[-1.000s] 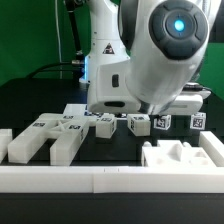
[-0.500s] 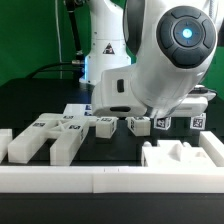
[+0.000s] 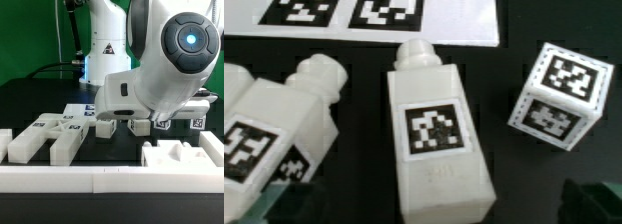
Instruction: Assemble chair
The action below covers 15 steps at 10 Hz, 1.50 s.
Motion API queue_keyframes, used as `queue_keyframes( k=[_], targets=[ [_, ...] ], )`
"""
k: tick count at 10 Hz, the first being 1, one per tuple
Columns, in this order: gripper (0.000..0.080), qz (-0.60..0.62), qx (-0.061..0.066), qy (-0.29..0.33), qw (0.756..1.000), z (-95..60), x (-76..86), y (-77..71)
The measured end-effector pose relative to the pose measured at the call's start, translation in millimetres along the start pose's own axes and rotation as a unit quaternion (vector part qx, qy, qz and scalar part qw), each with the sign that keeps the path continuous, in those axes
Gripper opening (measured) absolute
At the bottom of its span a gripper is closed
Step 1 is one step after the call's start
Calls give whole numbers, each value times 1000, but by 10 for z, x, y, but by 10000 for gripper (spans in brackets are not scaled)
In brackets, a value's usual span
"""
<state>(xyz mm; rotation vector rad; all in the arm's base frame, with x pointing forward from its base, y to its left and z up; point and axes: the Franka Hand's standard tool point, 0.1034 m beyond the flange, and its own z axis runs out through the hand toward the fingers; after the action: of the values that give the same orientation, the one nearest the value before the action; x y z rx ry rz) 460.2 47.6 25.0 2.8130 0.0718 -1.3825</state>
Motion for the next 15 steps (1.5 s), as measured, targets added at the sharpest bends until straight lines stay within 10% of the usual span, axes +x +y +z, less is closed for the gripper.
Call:
queue_keyframes(
  k=[6, 10, 15],
  targets=[
    [649, -1, -3, 4, 1000, 226, 48, -20],
    [295, -1, -3, 4, 1000, 220, 48, -19],
    [295, -1, 0, 7, 1000, 46, 55, 11]
  ],
)
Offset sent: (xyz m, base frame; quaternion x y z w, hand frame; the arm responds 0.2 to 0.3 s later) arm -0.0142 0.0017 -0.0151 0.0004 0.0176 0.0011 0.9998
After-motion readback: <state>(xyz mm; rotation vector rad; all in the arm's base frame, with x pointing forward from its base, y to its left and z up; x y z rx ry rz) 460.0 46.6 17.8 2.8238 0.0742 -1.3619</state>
